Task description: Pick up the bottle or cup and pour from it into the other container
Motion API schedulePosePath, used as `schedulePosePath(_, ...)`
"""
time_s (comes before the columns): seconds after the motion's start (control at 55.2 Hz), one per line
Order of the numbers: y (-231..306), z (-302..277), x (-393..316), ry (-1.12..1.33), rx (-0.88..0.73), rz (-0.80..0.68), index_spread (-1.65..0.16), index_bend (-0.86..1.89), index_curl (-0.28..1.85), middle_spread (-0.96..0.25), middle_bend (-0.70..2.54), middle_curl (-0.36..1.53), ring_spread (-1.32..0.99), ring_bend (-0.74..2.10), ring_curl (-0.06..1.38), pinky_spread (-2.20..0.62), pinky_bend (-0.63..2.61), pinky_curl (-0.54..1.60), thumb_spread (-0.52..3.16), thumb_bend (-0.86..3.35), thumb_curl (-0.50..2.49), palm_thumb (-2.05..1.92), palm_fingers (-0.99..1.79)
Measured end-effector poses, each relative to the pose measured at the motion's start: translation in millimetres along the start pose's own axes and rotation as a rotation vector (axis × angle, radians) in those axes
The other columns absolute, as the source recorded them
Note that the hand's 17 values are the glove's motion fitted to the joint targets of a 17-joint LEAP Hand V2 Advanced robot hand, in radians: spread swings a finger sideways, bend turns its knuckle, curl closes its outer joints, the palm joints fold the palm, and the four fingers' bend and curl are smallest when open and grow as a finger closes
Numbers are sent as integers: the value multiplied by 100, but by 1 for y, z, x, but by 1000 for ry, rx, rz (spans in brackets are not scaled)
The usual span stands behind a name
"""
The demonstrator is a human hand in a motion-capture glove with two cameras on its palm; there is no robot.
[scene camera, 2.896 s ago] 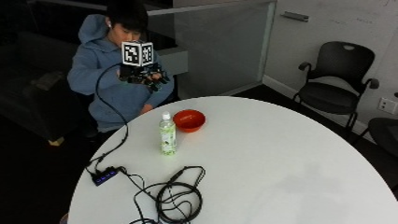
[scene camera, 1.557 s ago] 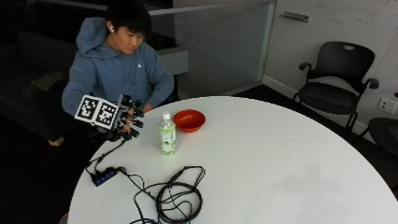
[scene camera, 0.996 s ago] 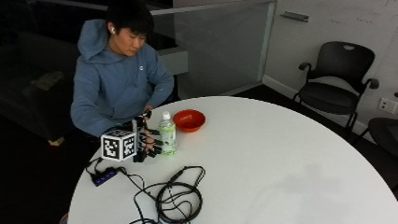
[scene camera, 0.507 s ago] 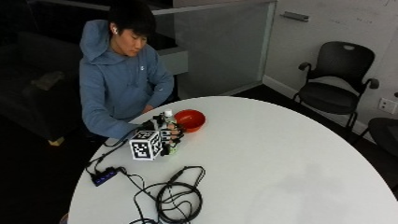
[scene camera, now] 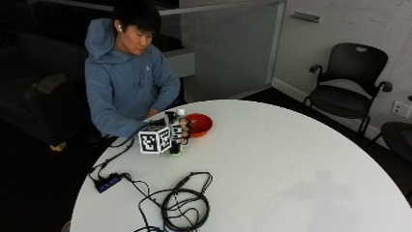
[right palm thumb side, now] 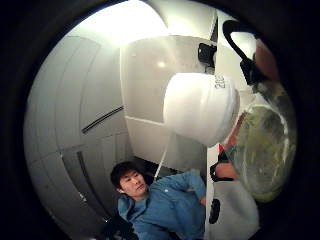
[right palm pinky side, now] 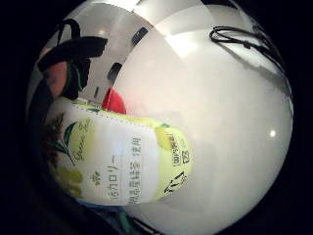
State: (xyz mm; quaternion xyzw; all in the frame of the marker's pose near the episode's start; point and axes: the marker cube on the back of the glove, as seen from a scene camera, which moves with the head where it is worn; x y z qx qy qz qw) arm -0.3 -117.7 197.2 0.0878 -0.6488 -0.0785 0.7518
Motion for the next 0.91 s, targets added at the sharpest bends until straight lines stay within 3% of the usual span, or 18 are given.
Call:
schedulePosePath(0.398, -15, 22, -60, 805, -321, 74, -11, 13, 34, -3, 31, 47, -15, 42, 41, -18, 50, 35, 21, -4, 67, 107, 110)
schedulePosePath(0.597, -24, 37, -90, 1102, -404, 62, -11, 12, 33, -4, 30, 49, -16, 40, 43, -18, 49, 36, 21, -4, 68, 107, 110)
schedulePosePath(0.815, -36, 61, -109, 1636, -588, 23, -11, 12, 33, -4, 29, 50, -16, 40, 44, -18, 48, 37, 21, -4, 69, 107, 110)
schedulePosePath(0.905, -39, 82, -113, 1692, -581, 84, -12, 12, 33, -4, 28, 50, -16, 40, 44, -19, 48, 38, 21, -4, 70, 106, 110)
